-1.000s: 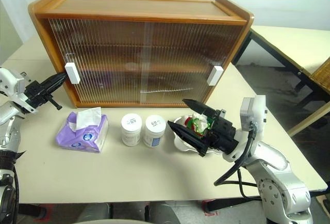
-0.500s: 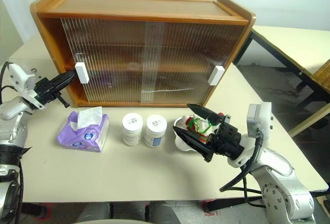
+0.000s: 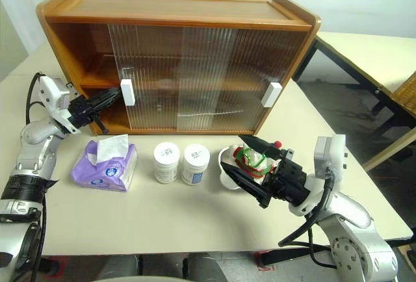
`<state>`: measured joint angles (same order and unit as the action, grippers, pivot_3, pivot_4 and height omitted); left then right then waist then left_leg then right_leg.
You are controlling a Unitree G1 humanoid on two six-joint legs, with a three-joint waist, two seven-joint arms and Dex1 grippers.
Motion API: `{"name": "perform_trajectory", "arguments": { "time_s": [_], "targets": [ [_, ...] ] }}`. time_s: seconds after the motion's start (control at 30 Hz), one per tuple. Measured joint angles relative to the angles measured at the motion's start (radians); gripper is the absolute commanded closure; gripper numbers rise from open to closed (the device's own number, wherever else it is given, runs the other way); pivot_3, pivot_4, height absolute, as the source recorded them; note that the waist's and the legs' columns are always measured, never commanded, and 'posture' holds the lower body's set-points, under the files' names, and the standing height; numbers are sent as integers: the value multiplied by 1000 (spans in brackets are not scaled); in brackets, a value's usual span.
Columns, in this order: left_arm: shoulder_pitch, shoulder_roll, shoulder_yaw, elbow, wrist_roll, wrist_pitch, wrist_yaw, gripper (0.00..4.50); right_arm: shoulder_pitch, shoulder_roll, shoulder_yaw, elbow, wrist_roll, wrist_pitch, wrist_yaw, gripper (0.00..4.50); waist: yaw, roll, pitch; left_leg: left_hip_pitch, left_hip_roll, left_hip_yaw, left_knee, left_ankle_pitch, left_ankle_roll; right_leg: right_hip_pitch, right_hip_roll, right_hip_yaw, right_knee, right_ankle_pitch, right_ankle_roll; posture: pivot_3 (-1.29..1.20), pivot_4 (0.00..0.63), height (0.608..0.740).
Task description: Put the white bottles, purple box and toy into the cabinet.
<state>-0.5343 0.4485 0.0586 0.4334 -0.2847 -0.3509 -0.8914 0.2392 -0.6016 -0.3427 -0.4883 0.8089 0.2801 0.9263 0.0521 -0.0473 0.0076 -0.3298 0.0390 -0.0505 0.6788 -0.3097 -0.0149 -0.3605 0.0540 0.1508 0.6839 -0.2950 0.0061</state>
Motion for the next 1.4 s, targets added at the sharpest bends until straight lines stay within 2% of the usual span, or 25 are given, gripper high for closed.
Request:
{"name": "perform_trajectory", "arguments": {
  "time_s": [0.33,0.6,0.9,1.0,1.1,1.4],
  "targets": [
    [-25,-102,-53,0,-2,2,-30,4448,14,6,0,-4,0,-5,-15,0,-2,0,0,0,0,0,1,0,0,1,0,0,0,1,4,49,0,740],
    [-57,-148,-91,4,15,1,-36,4448,25,11,-1,-19,0,-10,-29,0,-13,1,0,0,0,0,2,0,1,1,0,0,0,3,10,34,0,740],
    [-5,-81,-46,-70,-21,12,-44,4448,47,16,-3,-54,0,-11,-58,0,-31,3,-2,0,0,0,1,0,1,1,0,0,-1,2,10,40,0,740],
    [19,-52,-13,-84,-28,13,-24,4448,34,18,2,-56,-1,-11,-72,0,-32,3,-2,0,0,0,1,0,1,1,0,0,-1,-1,3,45,0,740],
    [25,-35,5,-84,-26,13,-6,4448,15,18,5,-56,-1,-10,-82,0,-32,3,-2,0,0,0,1,0,2,1,0,0,-1,-1,4,46,0,740],
    [30,-33,-5,-50,56,-3,61,4448,-3,0,9,-70,10,17,-98,0,-29,4,-2,0,0,0,1,1,3,1,0,0,-1,-1,3,40,0,740]
  ]
}}
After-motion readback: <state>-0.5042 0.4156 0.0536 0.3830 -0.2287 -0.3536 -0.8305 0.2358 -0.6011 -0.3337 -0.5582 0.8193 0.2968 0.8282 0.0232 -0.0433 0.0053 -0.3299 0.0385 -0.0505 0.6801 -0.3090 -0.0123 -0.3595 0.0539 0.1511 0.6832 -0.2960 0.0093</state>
